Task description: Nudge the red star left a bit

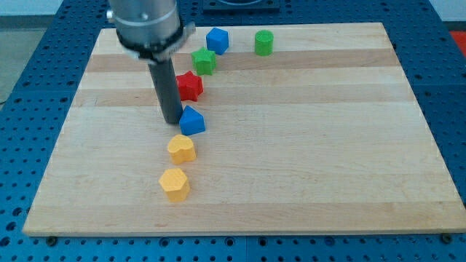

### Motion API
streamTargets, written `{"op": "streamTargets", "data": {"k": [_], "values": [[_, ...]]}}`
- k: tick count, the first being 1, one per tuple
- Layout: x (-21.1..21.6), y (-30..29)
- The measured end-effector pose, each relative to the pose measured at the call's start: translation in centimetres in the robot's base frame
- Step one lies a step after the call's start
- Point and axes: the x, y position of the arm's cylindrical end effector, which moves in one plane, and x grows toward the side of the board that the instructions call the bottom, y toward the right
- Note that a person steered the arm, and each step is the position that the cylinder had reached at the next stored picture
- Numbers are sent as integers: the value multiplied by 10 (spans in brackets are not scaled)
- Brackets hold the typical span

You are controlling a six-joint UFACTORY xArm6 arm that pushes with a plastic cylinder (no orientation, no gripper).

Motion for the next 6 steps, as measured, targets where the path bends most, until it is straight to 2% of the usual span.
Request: {"op": "streamTargets", "data": {"k": [1,2,3,4,5,6], "values": [[37,16],[21,7],[24,-27],[54,-37],[83,29],[65,18]]}}
